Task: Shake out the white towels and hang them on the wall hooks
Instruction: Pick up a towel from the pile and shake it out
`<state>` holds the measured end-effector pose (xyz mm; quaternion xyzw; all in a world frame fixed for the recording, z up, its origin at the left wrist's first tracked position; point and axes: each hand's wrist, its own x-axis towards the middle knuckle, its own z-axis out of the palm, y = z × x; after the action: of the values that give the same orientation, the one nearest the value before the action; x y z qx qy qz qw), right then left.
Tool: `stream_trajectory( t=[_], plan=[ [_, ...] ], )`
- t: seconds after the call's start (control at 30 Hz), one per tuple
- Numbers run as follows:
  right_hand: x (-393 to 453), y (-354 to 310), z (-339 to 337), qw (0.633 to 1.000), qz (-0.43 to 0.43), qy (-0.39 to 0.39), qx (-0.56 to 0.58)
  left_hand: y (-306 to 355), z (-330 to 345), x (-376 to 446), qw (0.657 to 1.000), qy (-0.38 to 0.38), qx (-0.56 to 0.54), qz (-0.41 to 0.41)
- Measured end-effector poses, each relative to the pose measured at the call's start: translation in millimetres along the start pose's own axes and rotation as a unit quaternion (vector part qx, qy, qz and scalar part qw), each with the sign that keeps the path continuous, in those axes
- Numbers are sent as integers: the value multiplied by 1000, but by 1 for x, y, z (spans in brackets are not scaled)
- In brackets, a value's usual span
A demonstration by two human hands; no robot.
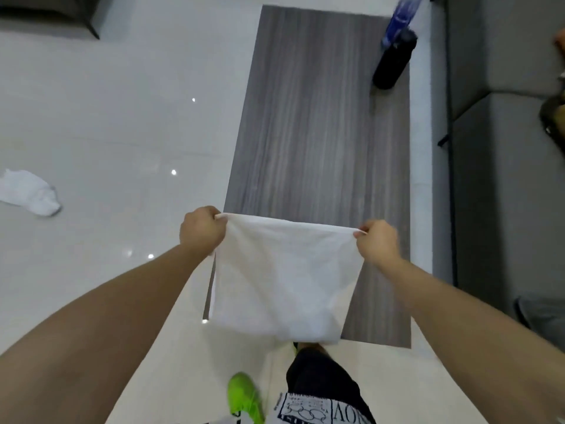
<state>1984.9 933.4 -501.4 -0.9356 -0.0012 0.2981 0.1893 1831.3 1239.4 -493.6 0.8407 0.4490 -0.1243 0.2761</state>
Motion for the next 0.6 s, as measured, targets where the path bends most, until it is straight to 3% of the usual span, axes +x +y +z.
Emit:
stream_trajectory(
  t=[0.17, 0.37, 0.47, 0.6],
  plan=[
    [11, -101, -164, 979, -101, 169, 44, 123, -141, 35, 984, 135, -48, 106],
    [-59, -188, -355, 902, -209, 362, 109, 245, -320, -14, 921, 287, -128, 228],
    [-107, -201, -406, 863, -242, 425, 127, 271, -377, -56, 885, 340, -156, 278],
    [-159, -192, -422, 832, -266, 467, 133, 270, -404, -101, 859, 372, -180, 302]
  ],
)
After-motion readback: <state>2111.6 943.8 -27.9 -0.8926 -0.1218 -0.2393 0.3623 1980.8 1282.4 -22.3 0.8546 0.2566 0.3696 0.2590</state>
